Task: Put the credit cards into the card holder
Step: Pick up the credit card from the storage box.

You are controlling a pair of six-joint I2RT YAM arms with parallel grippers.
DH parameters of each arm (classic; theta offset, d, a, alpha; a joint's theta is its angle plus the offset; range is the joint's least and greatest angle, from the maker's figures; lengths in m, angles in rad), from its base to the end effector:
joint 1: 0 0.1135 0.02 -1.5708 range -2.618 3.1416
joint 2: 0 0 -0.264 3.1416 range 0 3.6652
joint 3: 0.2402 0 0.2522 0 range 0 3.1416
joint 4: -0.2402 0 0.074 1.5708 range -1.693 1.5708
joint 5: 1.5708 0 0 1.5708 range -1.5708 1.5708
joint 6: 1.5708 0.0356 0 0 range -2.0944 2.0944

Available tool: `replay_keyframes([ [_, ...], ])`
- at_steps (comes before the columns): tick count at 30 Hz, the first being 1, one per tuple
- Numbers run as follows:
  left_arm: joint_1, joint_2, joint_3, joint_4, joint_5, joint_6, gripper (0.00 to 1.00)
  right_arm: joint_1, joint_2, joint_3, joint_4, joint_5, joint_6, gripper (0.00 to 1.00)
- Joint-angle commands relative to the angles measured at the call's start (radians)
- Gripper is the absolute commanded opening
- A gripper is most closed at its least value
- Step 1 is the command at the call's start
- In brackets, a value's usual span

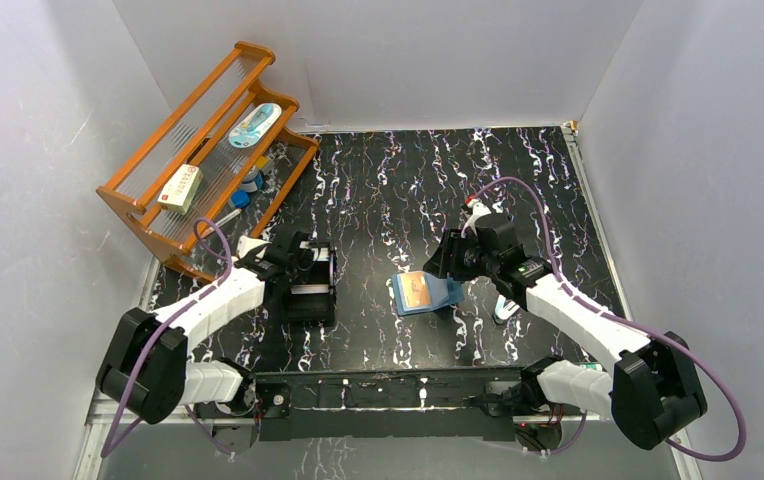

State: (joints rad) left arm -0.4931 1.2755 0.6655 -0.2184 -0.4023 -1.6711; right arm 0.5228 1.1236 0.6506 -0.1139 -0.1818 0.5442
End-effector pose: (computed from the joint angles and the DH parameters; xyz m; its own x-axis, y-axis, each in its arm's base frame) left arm 0.2273 -0.1063 0.1963 -0.1364 -0.9661 -0.2194 -0.6661 0.2533 -0.7015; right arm 0.2065 0.1264 0.2330 -0.7323 0.1657 -0.6605 -0.2833 0.8079 0.5168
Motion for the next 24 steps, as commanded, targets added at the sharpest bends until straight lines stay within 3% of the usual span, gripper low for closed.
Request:
replay_keyframes([
  [1,-0.001,-0.044,0.042,-0.021,-0.08,0.016,0.25,-0.006,-0.024,0.026,0.018,0.011,-0.016,0.56],
  [13,-0.002,-0.011,0.047,-0.047,-0.06,-0.027,0.26,-0.008,-0.032,0.048,-0.002,0.01,-0.02,0.56],
  [24,-0.022,0.026,0.029,-0.032,-0.048,-0.059,0.34,-0.009,-0.064,0.057,-0.016,0.004,-0.023,0.56],
])
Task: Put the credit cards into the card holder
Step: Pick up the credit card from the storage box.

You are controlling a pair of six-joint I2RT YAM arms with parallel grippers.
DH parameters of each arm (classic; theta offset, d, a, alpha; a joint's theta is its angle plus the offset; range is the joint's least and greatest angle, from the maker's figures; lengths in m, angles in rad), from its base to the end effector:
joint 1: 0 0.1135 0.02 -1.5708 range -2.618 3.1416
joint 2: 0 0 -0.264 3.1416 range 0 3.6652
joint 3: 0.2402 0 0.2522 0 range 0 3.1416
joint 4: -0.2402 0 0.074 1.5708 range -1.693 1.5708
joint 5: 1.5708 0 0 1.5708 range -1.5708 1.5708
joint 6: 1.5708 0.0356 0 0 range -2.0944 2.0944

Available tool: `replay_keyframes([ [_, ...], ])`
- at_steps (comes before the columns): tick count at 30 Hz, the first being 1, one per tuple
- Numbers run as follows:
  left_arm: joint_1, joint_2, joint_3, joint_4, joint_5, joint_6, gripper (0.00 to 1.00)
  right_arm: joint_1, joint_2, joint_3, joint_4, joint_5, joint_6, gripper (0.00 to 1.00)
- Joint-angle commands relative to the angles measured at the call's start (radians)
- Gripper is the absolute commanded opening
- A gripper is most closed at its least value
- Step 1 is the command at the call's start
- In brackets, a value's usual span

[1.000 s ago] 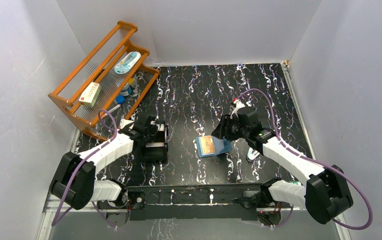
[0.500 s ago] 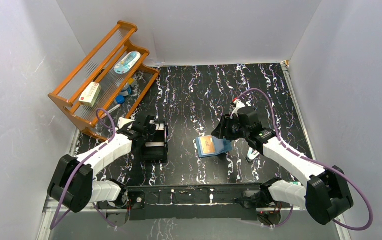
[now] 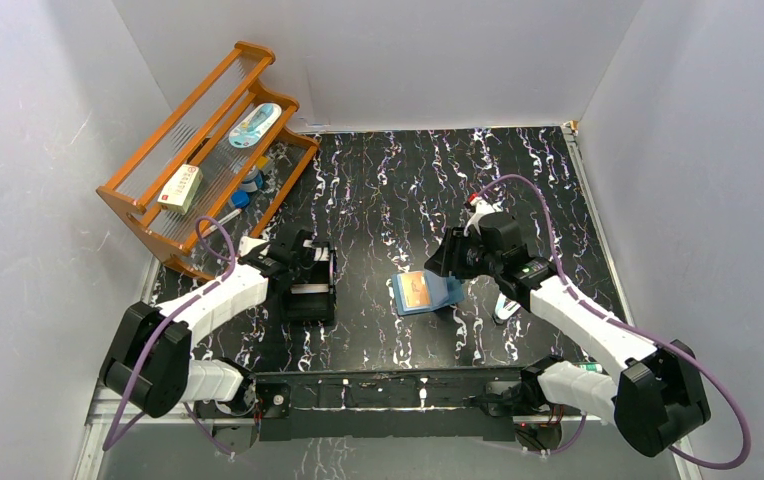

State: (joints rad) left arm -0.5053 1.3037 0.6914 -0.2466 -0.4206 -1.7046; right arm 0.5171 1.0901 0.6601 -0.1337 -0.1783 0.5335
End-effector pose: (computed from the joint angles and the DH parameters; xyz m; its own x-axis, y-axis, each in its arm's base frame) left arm 0.2300 -0.1106 0.1958 -0.1182 -0.9685 -0.2192 -0.6844 0.2395 -0.6887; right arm 0.2036 0.1230 0.2417 -0.7136 0.1699 -0.6796 -0.2949 0.8071 0.5115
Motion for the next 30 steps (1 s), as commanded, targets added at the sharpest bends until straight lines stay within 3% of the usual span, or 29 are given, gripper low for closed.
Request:
replay_keyframes([
  [1,-0.011,0.0,0.0,-0.001,-0.03,-0.029,0.34,-0.003,-0.036,0.046,0.003,0.001,-0.011,0.56],
  [10,-0.01,-0.004,0.007,0.006,-0.084,-0.011,0.31,-0.003,-0.045,0.063,-0.01,0.003,-0.009,0.56],
  [18,-0.012,-0.032,0.01,0.018,-0.127,0.008,0.2,-0.004,-0.058,0.055,-0.009,0.01,-0.006,0.56],
  [30,-0.011,-0.054,0.037,0.016,-0.132,0.023,0.14,-0.003,-0.057,0.049,-0.001,0.007,0.0,0.56],
])
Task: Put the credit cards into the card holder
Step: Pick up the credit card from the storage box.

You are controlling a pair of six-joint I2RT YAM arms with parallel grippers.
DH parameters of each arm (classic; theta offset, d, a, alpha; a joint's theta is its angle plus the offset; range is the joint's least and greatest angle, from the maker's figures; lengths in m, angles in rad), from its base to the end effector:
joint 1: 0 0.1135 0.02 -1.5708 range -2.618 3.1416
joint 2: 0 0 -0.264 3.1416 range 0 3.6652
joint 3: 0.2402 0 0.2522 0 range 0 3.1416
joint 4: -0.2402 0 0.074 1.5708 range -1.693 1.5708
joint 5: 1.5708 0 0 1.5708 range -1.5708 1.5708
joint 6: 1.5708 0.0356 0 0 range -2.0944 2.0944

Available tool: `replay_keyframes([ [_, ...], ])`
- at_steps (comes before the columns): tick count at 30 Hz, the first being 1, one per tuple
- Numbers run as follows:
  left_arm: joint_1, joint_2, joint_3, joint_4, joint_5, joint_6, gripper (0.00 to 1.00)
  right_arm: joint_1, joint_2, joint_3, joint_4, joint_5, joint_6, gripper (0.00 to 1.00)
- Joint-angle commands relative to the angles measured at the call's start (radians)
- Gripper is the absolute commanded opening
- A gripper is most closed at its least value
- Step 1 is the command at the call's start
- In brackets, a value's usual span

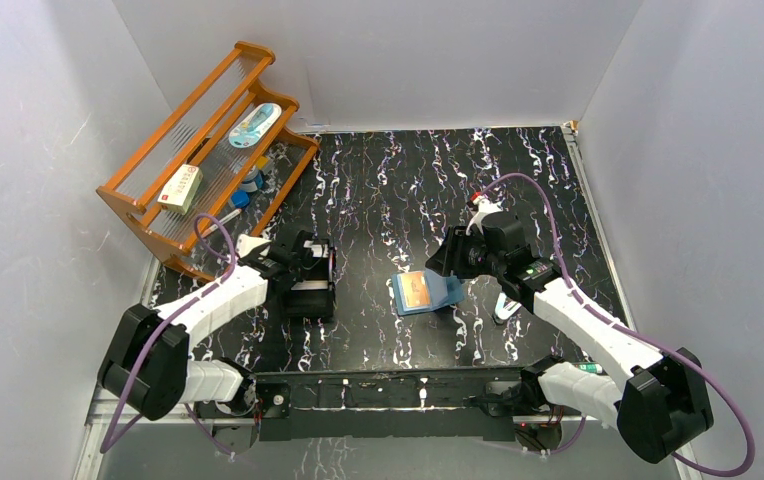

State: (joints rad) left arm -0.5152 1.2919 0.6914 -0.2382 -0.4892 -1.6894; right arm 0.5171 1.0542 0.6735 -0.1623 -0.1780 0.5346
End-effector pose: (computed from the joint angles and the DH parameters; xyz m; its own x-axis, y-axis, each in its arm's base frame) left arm 0.2291 -0.1105 0.2000 -0.0839 -0.9598 -0.2680 -0.6618 0.2547 -0.7051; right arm 0.1991 0.1205 0.2514 -0.7015 0.1779 -0.6901 -0.3032 0.8018 0.5149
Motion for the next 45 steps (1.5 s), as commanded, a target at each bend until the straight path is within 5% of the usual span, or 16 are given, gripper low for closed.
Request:
replay_keyframes([
  [1,-0.002,-0.044,0.039,0.007,-0.061,0.007,0.13,-0.004,-0.021,0.035,0.027,0.005,-0.001,0.56],
  [28,-0.002,-0.141,0.126,-0.273,0.061,-0.137,0.0,-0.005,-0.023,0.032,0.024,-0.005,0.015,0.57],
  [39,-0.002,-0.201,0.197,-0.267,0.13,0.203,0.0,-0.006,0.089,0.071,-0.068,0.1,-0.035,0.56],
  [45,-0.003,-0.271,0.159,-0.023,0.394,0.632,0.0,-0.004,0.145,0.089,-0.106,0.169,-0.1,0.57],
])
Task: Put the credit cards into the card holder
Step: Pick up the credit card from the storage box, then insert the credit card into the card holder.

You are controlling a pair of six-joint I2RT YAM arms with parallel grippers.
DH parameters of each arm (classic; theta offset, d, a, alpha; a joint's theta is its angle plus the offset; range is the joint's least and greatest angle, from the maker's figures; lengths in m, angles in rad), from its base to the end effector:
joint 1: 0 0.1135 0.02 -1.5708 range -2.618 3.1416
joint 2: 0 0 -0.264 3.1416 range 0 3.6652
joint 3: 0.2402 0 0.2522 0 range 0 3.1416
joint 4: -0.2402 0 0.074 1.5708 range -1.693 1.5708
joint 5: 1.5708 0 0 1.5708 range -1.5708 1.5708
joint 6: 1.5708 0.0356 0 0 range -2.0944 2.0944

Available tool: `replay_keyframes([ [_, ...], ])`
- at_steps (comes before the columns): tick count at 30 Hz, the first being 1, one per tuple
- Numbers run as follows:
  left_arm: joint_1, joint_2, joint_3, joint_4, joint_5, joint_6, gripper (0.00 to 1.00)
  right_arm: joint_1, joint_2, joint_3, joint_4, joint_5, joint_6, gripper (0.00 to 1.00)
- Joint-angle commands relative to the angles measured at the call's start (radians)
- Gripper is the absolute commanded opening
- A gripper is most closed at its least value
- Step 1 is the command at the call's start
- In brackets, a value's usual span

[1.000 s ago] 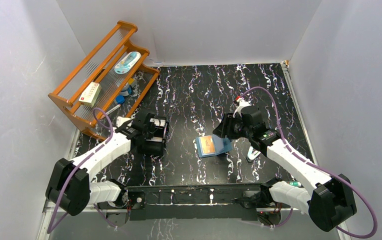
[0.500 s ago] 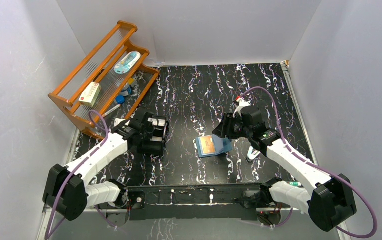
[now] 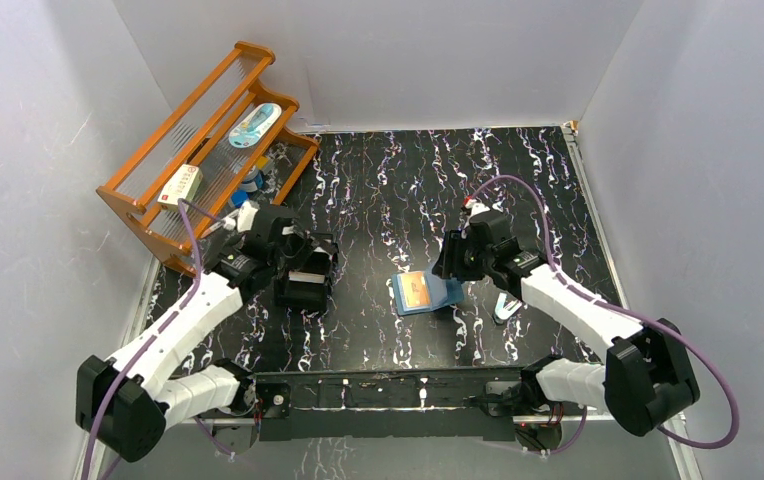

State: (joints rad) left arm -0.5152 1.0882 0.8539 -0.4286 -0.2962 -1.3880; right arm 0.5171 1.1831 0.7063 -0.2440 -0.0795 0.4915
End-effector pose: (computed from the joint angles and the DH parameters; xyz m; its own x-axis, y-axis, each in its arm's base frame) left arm 0.2095 -0.1067 0.2823 -0.3639 -0.8748 -0.3199 -0.4773 0.4701 -0.7424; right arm 0.2139 0.1249 0.2265 -0.7628 0.1074 -0.6376 -0.2094 0.8919 0.4008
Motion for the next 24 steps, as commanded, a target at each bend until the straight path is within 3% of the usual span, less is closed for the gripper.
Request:
replay_keyframes([
  [1,-0.003,-0.074,-0.015,0.209,0.253,0.369,0.0,-0.005,0.027,0.059,-0.031,0.083,-0.065,0.57],
  [6,-0.021,-0.027,-0.035,0.329,0.454,0.407,0.0,-0.005,0.099,0.077,-0.059,0.133,-0.104,0.55],
  [13,-0.159,0.158,-0.013,0.477,0.551,0.404,0.0,-0.006,0.154,0.039,-0.051,0.159,-0.081,0.42],
  [17,-0.205,0.308,0.045,0.498,0.617,0.437,0.0,-0.005,0.143,-0.035,0.001,0.106,-0.027,0.35],
  [24,-0.228,0.501,0.059,0.678,0.723,0.399,0.0,-0.003,0.09,-0.126,0.093,-0.004,0.074,0.3],
])
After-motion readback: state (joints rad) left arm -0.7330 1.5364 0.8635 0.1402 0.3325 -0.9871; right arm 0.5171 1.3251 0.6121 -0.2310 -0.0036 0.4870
